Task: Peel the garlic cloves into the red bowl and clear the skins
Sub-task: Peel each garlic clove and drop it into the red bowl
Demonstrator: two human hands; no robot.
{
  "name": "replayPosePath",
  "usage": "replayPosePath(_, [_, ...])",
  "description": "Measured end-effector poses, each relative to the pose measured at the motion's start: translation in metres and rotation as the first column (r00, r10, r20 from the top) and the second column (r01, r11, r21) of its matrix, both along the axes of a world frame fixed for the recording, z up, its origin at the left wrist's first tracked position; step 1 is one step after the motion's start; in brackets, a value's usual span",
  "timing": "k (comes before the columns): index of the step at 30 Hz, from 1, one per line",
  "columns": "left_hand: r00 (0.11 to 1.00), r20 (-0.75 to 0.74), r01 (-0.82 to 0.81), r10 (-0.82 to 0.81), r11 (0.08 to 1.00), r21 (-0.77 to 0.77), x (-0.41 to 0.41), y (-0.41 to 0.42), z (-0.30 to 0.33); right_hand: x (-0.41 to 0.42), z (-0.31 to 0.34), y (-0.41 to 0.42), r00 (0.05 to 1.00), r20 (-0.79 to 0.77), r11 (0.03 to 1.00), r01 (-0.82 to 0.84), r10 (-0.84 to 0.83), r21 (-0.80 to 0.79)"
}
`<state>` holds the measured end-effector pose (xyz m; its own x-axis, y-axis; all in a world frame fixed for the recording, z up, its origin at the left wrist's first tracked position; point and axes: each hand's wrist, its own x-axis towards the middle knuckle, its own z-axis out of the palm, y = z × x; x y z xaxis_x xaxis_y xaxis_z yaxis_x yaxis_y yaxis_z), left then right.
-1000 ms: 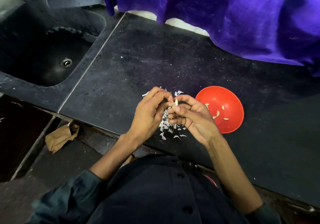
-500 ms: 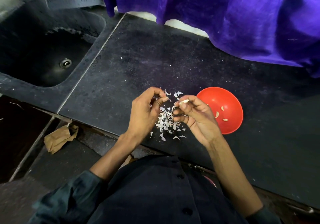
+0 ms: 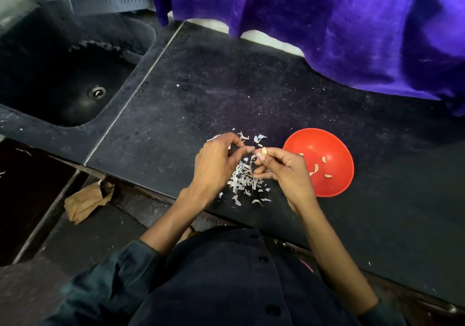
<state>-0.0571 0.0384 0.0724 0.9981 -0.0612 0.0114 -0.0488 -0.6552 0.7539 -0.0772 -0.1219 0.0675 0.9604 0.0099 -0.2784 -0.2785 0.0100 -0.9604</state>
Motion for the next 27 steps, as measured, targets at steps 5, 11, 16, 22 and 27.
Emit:
replayPosePath(5, [0.999, -0.033, -0.012, 0.017, 0.988, 0.157, 0.002, -0.002, -0.002, 0.004, -0.002, -0.001, 0.998, 0.029, 0.993, -0.046, 0.049, -0.113])
replayPosePath(11, [0.998, -0.06, 0.045, -0.037, 0.99, 0.134, 0.006, 0.0, -0.01, 0.008, -0.01, -0.004, 0.991, 0.087, 0.961, -0.077, 0.103, -0.266])
replayPosePath(16, [0.966, -0.105, 0.187, -0.236, 0.92, -0.345, 0.005, 0.0, -0.004, 0.01, -0.008, -0.006, 0.973, 0.117, 0.908, -0.138, 0.198, -0.396])
replayPosePath(22, [0.971, -0.112, 0.147, -0.21, 0.9, -0.411, 0.005, -0.001, -0.004, 0.009, -0.002, -0.006, 0.94, 0.205, 0.844, -0.131, 0.272, -0.521])
replayPosePath(27, [0.941, -0.232, 0.078, -0.248, 0.823, -0.562, 0.005, 0.0, -0.001, 0.007, -0.001, -0.006, 0.9, 0.284, 0.829, -0.134, 0.332, -0.542])
